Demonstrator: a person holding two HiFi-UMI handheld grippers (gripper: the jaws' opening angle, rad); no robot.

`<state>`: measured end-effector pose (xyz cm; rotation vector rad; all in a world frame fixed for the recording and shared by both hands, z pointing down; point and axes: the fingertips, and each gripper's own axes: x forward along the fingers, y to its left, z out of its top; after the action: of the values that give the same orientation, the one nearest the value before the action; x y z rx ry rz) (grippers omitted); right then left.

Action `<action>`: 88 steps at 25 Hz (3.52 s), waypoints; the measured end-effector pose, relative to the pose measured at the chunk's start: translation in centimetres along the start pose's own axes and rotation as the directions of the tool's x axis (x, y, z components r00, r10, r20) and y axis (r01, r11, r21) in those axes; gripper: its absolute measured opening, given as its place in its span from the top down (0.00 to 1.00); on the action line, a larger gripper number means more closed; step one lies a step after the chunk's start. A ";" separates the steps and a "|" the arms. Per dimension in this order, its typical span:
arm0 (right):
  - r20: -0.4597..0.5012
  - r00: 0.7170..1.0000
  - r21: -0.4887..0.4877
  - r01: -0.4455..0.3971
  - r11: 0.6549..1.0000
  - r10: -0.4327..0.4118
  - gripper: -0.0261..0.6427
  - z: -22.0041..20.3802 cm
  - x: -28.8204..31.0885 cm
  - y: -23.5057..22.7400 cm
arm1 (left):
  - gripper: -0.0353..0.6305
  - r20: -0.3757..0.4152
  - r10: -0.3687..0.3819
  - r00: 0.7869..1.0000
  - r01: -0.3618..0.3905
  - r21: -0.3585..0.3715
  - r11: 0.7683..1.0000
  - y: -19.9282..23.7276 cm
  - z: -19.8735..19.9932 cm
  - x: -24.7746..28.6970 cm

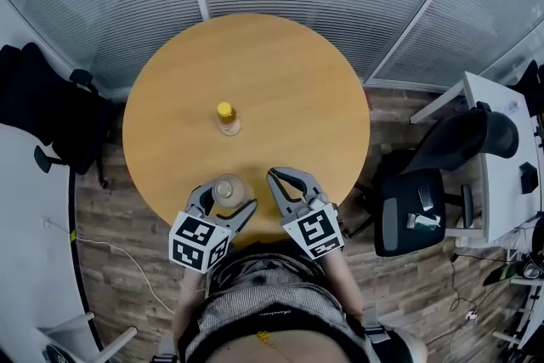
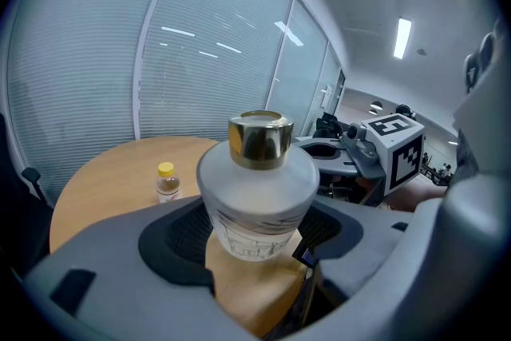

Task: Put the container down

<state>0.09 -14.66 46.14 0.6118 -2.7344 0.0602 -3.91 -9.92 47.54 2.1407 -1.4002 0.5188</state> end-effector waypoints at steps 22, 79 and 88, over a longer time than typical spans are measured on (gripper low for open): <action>-0.018 0.993 0.040 0.114 0.993 -0.113 0.93 0.8 2.0 1.1 | 0.44 -0.040 -0.113 0.993 0.116 0.070 0.991 2.4 0.1 -0.6; -0.135 0.968 0.093 0.226 0.970 -0.212 0.93 -2.4 1.9 1.7 | 0.44 -0.147 -0.170 0.974 0.180 0.055 0.982 6.1 -4.6 4.5; -0.172 0.957 0.097 0.251 0.963 -0.232 0.93 -3.6 2.0 1.4 | 0.44 -0.187 -0.154 0.970 0.164 0.040 0.986 7.9 -6.9 6.7</action>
<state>-1.11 -13.78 50.29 0.9291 -2.4956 0.2041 -8.76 -13.01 58.56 2.1646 -1.1155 0.6801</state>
